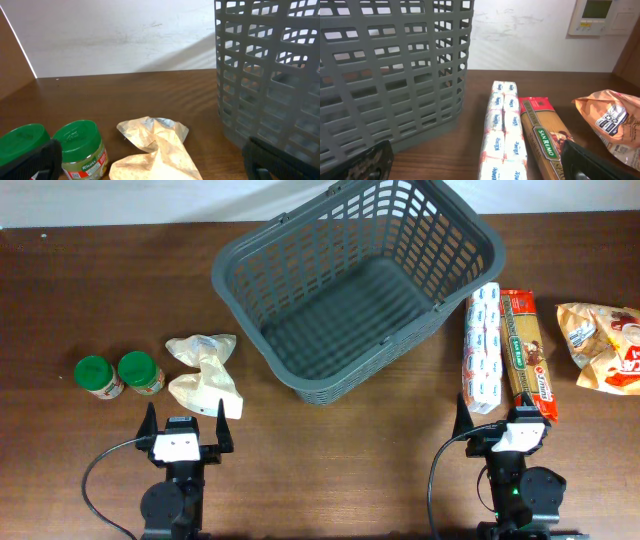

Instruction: Pack container

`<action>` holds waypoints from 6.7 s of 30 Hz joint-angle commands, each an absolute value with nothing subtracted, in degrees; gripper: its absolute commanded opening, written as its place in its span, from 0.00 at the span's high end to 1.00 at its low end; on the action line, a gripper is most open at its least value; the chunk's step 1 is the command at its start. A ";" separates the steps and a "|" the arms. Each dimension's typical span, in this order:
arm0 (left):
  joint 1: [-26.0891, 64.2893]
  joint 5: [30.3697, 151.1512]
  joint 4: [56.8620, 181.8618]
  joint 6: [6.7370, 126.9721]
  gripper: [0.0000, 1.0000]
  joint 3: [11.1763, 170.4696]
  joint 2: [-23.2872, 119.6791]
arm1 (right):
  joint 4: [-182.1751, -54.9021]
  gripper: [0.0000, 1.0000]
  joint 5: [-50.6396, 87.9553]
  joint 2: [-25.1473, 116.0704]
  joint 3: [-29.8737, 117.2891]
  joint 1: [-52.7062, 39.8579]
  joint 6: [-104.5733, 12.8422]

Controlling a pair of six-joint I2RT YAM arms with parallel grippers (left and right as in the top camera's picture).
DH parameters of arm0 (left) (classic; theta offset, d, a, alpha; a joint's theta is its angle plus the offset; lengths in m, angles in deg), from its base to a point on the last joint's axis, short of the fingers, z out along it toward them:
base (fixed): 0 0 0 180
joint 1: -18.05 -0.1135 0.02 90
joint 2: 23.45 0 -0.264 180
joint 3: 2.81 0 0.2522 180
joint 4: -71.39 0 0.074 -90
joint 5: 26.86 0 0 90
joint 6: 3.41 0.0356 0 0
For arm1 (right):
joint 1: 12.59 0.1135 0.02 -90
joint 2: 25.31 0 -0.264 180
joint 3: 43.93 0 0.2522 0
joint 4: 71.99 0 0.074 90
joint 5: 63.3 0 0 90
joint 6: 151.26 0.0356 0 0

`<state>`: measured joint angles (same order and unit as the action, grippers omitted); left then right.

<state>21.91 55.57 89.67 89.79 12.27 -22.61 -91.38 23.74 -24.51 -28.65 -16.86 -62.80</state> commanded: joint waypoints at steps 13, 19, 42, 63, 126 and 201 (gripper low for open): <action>22.19 55.35 89.49 90.06 0.01 11.72 -23.16 | -91.27 0.01 24.20 -25.10 -29.24 -16.40 -62.70; 22.19 55.35 89.49 90.06 0.01 11.72 -23.16 | -91.27 0.01 24.20 -25.10 -29.22 -16.40 -62.67; 22.19 78.91 89.91 83.11 0.01 12.29 -22.78 | -90.83 0.01 14.49 -24.60 -29.13 -16.40 -51.31; 22.13 70.83 132.90 82.36 0.01 60.97 5.15 | -132.82 0.01 11.94 9.36 20.46 -16.40 -62.98; 70.45 61.67 172.62 92.72 0.98 116.53 71.79 | -144.01 0.96 3.30 66.63 70.89 -15.72 -47.48; 42.59 49.41 179.52 89.16 0.82 125.09 50.83 | -145.91 0.96 -9.66 80.01 76.22 -31.18 -49.84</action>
<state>42.98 50.19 179.04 89.82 125.12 50.20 -145.74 -2.90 79.37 75.89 -32.53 -50.13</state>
